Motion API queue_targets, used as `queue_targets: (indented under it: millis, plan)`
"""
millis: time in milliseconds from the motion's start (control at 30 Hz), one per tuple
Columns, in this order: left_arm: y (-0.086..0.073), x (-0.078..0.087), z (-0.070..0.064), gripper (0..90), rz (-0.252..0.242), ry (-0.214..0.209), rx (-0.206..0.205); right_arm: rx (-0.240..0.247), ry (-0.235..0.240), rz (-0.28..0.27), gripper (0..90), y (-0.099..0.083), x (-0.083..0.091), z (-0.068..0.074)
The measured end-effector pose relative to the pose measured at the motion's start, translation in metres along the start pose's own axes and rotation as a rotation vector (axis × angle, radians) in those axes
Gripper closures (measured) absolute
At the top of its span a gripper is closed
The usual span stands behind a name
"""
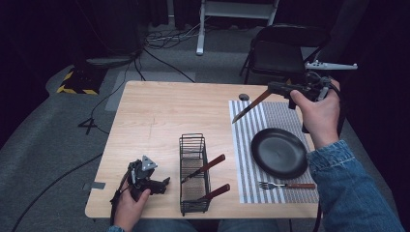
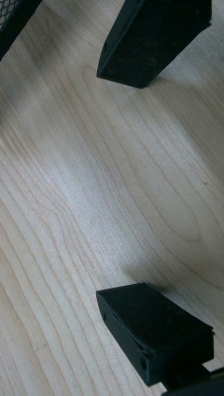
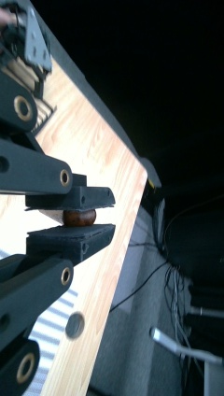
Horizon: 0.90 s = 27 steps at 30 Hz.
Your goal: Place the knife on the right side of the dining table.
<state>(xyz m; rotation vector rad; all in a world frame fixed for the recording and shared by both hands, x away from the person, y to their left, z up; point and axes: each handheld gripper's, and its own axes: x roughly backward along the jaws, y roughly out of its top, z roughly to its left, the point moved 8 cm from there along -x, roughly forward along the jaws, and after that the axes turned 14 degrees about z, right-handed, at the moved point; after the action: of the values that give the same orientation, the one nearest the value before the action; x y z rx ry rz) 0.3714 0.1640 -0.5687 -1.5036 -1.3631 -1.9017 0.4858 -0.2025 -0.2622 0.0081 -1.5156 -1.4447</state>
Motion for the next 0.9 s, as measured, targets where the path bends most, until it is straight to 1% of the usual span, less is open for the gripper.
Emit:
queue_targets:
  millis: [33,67,100,167,200,267,300,333,400,433,467,500,600,633,667,800,833,900]
  plan:
    - [0.0,0.0,0.0,0.2,0.0,-0.001,0.0,-0.014,-0.012,0.006,81.5,-0.001,-0.003,-0.01]
    - [0.0,0.0,0.0,0.2,0.0,-0.001,0.0,-0.016,-0.017,0.01,81.5,-0.001,-0.004,-0.013]
    - [0.0,0.0,0.0,0.2,0.0,-0.001,0.0,-0.016,-0.017,0.01,81.5,-0.001,-0.004,-0.013]
    - [0.0,0.0,0.0,0.2,0.0,0.0,0.001,-0.007,-0.018,0.017,81.5,-0.001,-0.008,-0.02]
    - [0.0,0.0,0.0,0.2,0.0,0.0,0.0,0.002,-0.015,0.02,81.5,-0.001,-0.011,-0.025]
    - [0.0,0.0,0.0,0.2,0.0,0.0,0.001,0.008,-0.019,0.025,81.5,-0.002,-0.014,-0.03]
    - [0.0,0.0,0.0,0.2,0.0,0.0,0.001,0.008,-0.019,0.025,81.5,-0.002,-0.014,-0.03]
    - [0.0,0.0,0.0,0.2,0.001,0.001,-0.002,0.001,-0.024,0.028,81.5,-0.005,-0.017,-0.037]
    - [0.0,0.0,0.0,0.2,0.001,0.002,-0.003,-0.01,-0.026,0.029,81.5,-0.008,-0.02,-0.043]
    - [0.0,0.0,0.0,0.2,0.001,0.002,-0.003,-0.01,-0.026,0.029,81.5,-0.008,-0.02,-0.043]
    - [0.0,0.0,0.0,0.2,0.001,0.002,-0.003,-0.022,-0.035,0.033,81.5,-0.013,-0.023,-0.051]
    - [0.0,0.0,0.0,0.2,0.003,0.003,-0.005,-0.028,-0.04,0.038,81.5,-0.015,-0.025,-0.054]
    - [0.0,0.0,0.0,0.2,0.003,0.003,-0.005,-0.04,-0.053,0.042,81.4,-0.02,-0.03,-0.063]
    - [0.0,0.0,0.0,0.2,0.003,0.003,-0.005,-0.04,-0.053,0.042,81.4,-0.02,-0.03,-0.063]
    - [0.0,0.0,0.0,0.2,0.002,0.002,-0.005,-0.047,-0.062,0.046,81.4,-0.024,-0.034,-0.07]
    - [0.0,0.0,0.0,0.2,0.002,0.001,-0.003,-0.051,-0.079,0.056,81.4,-0.029,-0.041,-0.079]
    - [0.0,0.0,0.0,0.2,0.002,0.001,-0.003,-0.051,-0.079,0.056,81.4,-0.029,-0.041,-0.079]
    - [0.0,0.0,0.0,0.2,0.003,0.003,-0.005,-0.054,-0.082,0.058,81.4,-0.032,-0.046,-0.084]
